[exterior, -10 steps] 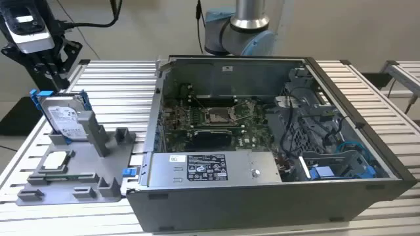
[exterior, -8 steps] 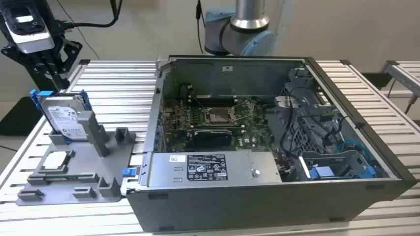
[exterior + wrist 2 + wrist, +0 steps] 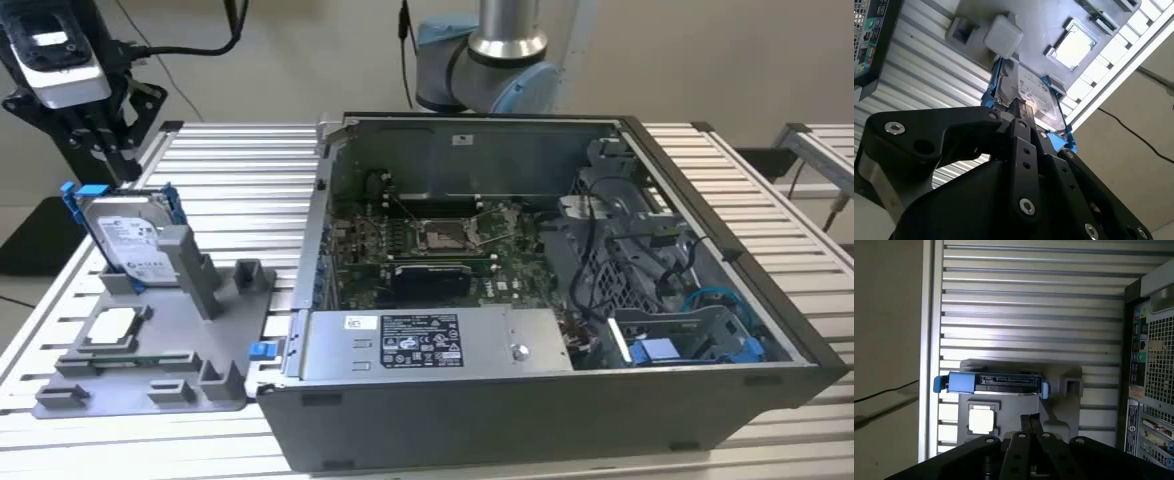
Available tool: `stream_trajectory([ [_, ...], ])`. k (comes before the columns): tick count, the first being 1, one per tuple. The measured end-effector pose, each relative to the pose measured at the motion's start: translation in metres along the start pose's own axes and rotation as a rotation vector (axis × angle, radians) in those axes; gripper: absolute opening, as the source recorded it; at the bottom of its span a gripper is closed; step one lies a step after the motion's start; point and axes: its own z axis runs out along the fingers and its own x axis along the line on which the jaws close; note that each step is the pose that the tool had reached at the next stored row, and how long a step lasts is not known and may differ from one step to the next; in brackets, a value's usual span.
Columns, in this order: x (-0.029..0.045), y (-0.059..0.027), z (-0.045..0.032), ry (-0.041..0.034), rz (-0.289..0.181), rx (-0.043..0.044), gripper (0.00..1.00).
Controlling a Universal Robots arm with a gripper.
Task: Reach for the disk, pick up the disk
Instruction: 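Reach for the disk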
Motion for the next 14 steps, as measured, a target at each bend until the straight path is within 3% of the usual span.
stream_trajectory([
  [5,0.0000,0.0032,0.0001,0.0000,0.000,0.0000,0.00],
  [10,0.0011,0.0233,0.0010,0.0000,0.000,0.0001,0.00],
  [14,0.0165,0.0290,0.0018,0.0001,0.000,0.0007,0.00],
])
